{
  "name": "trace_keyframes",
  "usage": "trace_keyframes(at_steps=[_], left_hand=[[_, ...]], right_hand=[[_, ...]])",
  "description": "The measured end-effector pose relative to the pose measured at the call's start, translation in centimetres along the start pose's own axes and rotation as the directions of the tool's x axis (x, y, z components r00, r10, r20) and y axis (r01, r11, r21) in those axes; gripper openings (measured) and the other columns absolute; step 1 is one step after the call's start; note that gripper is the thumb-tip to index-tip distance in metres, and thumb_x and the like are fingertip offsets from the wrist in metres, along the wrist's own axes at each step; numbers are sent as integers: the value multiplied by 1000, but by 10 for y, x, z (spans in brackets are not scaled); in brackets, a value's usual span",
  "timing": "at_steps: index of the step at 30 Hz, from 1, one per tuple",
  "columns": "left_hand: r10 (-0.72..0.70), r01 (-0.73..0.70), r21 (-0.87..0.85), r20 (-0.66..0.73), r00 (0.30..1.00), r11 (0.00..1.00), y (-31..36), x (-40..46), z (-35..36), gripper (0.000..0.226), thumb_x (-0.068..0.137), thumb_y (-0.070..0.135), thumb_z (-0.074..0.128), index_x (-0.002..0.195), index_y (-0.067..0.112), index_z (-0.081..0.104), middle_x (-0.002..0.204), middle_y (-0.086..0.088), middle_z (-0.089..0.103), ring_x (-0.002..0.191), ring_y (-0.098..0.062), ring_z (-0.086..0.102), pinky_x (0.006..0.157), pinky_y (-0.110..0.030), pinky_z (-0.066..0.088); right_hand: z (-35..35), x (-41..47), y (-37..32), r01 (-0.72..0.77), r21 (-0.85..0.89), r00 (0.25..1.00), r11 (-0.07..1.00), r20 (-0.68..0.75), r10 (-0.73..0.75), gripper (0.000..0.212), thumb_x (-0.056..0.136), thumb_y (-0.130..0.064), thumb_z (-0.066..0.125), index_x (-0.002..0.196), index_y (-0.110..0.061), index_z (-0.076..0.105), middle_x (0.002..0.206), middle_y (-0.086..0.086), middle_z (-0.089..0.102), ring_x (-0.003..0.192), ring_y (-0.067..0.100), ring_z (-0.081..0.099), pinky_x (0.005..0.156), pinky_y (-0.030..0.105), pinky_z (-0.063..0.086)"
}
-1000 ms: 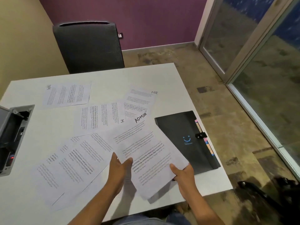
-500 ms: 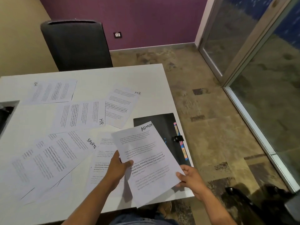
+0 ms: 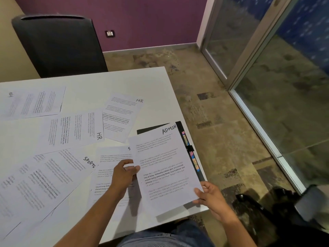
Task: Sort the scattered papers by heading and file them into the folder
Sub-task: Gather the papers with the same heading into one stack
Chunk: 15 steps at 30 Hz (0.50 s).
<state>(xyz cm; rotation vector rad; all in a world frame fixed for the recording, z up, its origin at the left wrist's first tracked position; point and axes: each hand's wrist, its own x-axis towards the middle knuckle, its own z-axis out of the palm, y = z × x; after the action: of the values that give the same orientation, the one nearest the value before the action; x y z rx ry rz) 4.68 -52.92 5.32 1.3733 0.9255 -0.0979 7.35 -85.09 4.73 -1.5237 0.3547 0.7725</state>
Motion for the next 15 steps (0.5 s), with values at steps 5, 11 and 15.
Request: trace_keyframes(at_steps=[5, 11, 15], left_hand=[[14, -17, -68, -51, 999, 998, 4, 4, 26, 22, 84, -3, 70, 104, 3, 62, 85, -18, 69, 72, -28, 65, 62, -29, 58], [5, -6, -25, -12, 1000, 1000, 2, 5, 91, 16, 90, -2, 62, 105, 3, 63, 94, -16, 72, 81, -25, 73, 72, -32, 61], [79, -71, 172, -40, 996, 982, -6, 11, 143, 12, 94, 5, 59, 96, 15, 64, 99, -17, 72, 83, -23, 71, 77, -37, 58]], right_hand=[[-25, 11, -3, -23, 38, 999, 999, -31, 24, 16, 93, 0, 62, 109, 3, 63, 103, 16, 75, 80, 29, 74, 62, 31, 60], [-89, 29, -18, -6, 41, 998, 999, -62, 9, 14, 92, 4, 60, 105, 3, 65, 102, 16, 75, 90, 29, 74, 66, 39, 61], [-139, 45, -22, -5, 62, 996, 998, -83, 10, 17, 91, 0, 62, 107, 5, 63, 104, 16, 75, 95, 30, 73, 69, 36, 62]])
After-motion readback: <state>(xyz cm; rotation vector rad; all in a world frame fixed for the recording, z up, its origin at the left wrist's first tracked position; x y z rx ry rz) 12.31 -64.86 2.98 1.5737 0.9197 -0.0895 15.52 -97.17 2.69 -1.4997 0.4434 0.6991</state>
